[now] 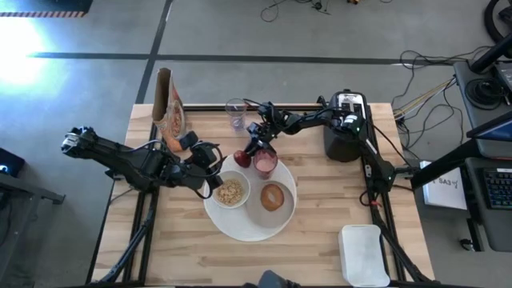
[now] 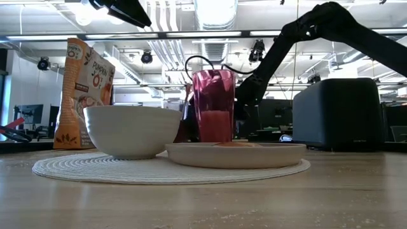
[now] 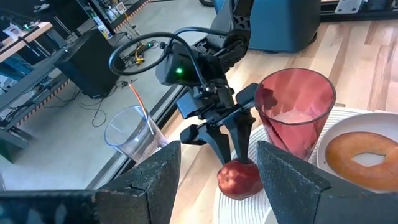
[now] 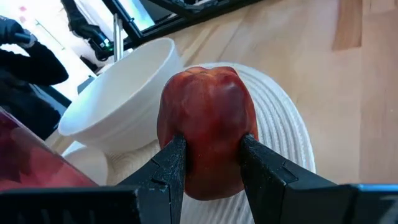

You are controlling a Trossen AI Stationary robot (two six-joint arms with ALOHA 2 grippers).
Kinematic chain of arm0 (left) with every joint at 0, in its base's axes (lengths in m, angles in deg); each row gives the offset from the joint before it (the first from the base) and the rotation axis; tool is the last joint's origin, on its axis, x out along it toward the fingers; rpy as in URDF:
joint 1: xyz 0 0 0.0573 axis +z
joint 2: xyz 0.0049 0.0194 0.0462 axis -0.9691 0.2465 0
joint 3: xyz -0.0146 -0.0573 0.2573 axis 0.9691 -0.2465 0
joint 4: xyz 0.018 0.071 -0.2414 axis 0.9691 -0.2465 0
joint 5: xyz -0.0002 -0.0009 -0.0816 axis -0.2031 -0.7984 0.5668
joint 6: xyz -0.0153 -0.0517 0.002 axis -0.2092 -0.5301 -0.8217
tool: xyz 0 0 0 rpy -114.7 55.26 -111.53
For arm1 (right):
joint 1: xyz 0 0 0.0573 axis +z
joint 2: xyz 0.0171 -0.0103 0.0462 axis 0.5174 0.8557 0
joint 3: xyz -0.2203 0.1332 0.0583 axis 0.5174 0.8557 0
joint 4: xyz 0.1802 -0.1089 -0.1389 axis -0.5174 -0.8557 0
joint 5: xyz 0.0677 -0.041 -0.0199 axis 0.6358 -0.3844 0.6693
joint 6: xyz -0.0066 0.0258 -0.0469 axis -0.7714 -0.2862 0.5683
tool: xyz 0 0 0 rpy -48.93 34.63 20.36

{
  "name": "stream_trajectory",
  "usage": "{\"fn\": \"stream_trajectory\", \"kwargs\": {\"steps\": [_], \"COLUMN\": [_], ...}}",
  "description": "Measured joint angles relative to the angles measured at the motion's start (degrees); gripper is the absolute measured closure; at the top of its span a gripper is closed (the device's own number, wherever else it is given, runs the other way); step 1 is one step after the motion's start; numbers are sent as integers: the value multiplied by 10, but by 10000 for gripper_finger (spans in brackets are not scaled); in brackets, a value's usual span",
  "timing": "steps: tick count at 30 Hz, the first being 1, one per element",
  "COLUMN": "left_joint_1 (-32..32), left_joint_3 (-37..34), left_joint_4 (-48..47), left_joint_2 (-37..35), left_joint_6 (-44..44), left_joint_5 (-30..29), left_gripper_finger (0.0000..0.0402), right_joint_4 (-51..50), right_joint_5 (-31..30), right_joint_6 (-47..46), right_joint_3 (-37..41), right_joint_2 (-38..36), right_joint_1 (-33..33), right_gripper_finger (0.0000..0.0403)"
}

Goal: Arrange a breakfast setting
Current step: Put the red apple on the white mat

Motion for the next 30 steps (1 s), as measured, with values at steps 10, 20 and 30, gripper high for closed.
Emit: {"fn": "stream_trajectory", "kwargs": {"steps": [10,20,30], "left_joint_1": [0,0,0], "left_joint_3": [0,0,0], "left_joint_4": [-2,-2,-3], "left_joint_2": [0,0,0], "left_joint_6": [0,0,0], "left_joint_5": [0,0,0], "left_gripper_finger": [208,208,208], "right_joint_4": [-27,-30,-32], "right_joint_5": [1,-1,4], "right_joint_6": [16,-5,-23], "right_joint_3": [0,0,0], "right_joint_2": [0,-2,-5], "right_joint_1": [0,0,0], "right_gripper_finger": [279,248,241]}}
